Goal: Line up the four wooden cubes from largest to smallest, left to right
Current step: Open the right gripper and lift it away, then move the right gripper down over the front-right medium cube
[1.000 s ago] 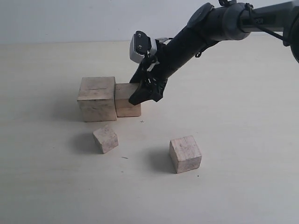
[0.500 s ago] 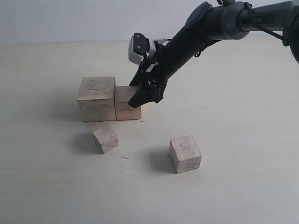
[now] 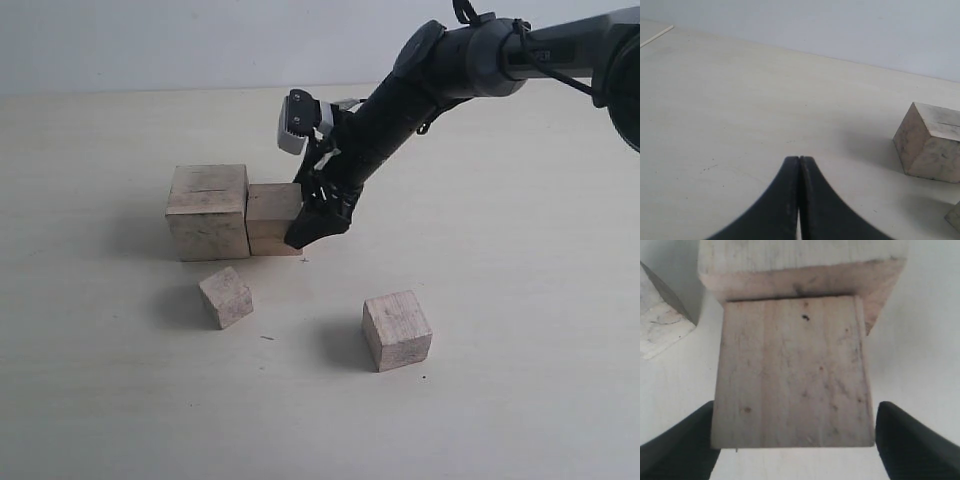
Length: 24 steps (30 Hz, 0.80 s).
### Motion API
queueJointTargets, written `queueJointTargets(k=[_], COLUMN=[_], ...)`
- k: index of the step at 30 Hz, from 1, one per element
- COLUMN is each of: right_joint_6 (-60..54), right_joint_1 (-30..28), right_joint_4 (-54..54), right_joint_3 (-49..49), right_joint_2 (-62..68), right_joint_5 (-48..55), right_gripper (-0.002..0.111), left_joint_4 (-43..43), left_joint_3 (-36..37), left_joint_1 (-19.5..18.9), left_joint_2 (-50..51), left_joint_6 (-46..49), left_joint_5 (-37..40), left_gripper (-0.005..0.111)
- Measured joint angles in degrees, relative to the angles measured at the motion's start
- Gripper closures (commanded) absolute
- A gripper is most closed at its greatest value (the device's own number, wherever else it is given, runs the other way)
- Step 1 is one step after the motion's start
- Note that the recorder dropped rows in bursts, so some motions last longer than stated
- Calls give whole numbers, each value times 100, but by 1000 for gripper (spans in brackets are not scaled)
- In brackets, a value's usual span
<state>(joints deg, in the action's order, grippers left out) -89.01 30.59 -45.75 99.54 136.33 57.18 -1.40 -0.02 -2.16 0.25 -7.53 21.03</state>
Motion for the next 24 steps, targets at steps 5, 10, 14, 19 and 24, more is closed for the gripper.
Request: queueJointTargets(k=[5, 10, 14, 19, 24], right_joint_6=[143, 619, 1177, 2349, 4279], right_joint_1=[0, 0, 0, 0, 0], right_joint_4=[50, 405, 580, 791, 1557], right_joint_3=[0, 0, 0, 0, 0], right_joint_2=[-57, -389, -713, -1110, -1573], right_joint_5=[0, 0, 63, 487, 1089], right_gripper=[30, 30, 30, 57, 108], left_joint_4=[0, 0, 0, 0, 0], left_joint_3=[0, 0, 0, 0, 0], left_joint_1=[0, 0, 0, 0, 0], left_joint_2=[0, 0, 0, 0, 0], left_joint_6=[0, 0, 0, 0, 0], left_joint_5=[0, 0, 0, 0, 0], left_gripper=[107, 107, 107, 107, 107])
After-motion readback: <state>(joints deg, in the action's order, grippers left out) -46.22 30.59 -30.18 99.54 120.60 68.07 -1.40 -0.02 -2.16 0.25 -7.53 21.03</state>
